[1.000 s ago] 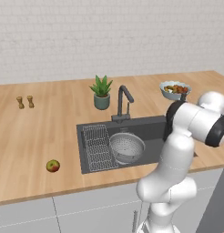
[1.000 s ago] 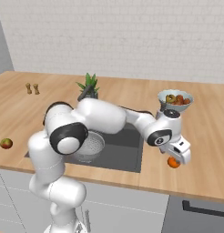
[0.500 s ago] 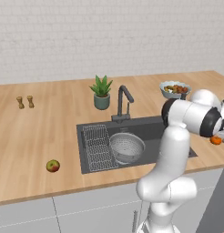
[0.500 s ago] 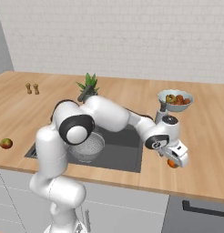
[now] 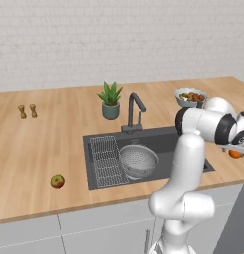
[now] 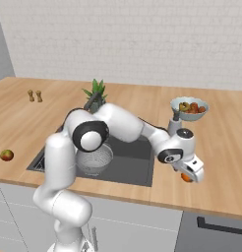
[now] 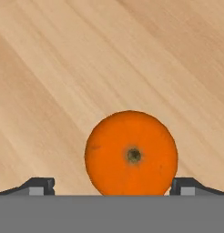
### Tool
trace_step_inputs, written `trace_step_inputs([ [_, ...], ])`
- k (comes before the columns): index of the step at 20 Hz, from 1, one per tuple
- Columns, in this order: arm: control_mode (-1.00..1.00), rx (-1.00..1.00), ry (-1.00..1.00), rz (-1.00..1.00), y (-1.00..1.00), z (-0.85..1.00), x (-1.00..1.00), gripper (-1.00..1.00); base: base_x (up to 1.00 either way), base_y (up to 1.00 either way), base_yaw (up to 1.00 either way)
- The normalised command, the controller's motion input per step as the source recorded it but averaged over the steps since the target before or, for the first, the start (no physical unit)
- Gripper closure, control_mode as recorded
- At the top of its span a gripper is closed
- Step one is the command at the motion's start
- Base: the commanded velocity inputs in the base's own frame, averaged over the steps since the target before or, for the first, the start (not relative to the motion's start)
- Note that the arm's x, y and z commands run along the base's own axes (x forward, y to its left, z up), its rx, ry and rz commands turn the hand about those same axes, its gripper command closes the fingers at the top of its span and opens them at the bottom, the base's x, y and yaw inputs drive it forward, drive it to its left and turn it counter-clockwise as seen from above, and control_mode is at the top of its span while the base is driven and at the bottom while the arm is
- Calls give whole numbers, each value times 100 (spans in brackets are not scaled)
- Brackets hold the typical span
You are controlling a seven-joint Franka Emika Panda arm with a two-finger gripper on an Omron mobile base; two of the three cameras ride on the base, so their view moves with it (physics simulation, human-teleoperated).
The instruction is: Put the colander in the sink, put the apple, orange in the colander, and turn on the sink faucet and pour water over the colander.
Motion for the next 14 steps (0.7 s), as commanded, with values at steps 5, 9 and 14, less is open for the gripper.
trace_step_inputs([
  [5,-100,0,0,0,-14,-12,8,-100,0,0,0],
  [9,-100,0,0,0,-6,-12,2,-100,0,0,0],
  [14,-100,0,0,0,0,-26,0,-100,0,0,0],
])
